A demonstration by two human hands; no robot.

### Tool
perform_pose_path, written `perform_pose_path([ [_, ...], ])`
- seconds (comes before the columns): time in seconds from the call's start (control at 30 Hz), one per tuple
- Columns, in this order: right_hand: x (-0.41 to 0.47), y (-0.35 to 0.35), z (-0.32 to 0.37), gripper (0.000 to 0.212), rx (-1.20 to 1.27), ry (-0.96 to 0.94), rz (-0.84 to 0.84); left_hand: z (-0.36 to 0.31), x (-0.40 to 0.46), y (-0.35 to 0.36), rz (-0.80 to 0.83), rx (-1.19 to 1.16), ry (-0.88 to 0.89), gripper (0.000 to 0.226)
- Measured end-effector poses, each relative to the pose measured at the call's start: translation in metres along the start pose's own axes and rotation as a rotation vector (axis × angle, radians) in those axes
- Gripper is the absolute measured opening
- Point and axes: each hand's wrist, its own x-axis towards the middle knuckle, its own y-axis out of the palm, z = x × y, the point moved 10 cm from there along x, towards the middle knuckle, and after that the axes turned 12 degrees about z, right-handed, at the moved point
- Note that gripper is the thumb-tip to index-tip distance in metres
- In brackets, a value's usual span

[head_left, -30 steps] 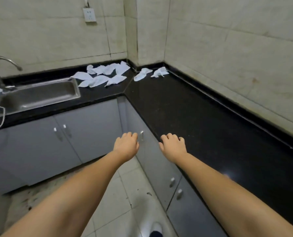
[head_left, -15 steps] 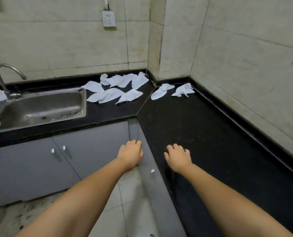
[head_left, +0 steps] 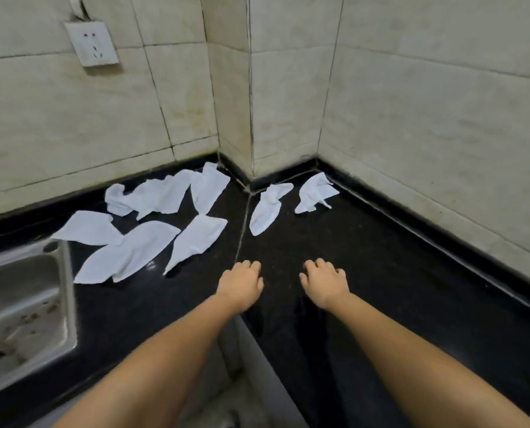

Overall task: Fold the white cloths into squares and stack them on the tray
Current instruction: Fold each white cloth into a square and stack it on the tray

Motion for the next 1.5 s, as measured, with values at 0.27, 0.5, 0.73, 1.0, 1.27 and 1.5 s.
perform_pose_path([
  [0.27,0.121,-0.016,0.052,0.035,0.023,0.022,0.029,0.056,0.131,-0.031,0.082,0.065,0.153,0.029],
  [0.5,0.208,-0.02,0.066,0.037,-0.008,-0.064,0.017,0.054,0.201,-0.008,0.061,0.178,0.254,0.033],
  [0.73,0.228,-0.027,0.07,0.03,-0.016,-0.117,-0.047,0.061,0.218,-0.023,-0.067,0.082,0.263,0.025],
  [1.0,0.204,-0.057,0.06,0.026,0.208,-0.04,-0.073,0.035,0.193,-0.1,-0.239,-0.127,0.413,0.022],
  [1.27,0.146,-0.115,0.0,0.035,0.585,0.11,-0.194,0.031,0.153,-0.185,-0.398,-0.566,0.394,0.013],
  [1.5,0.085,-0.149,-0.056,0.018,0.7,0.112,-0.276,0.039,0.158,-0.176,-0.295,-1.06,0.202,0.015],
])
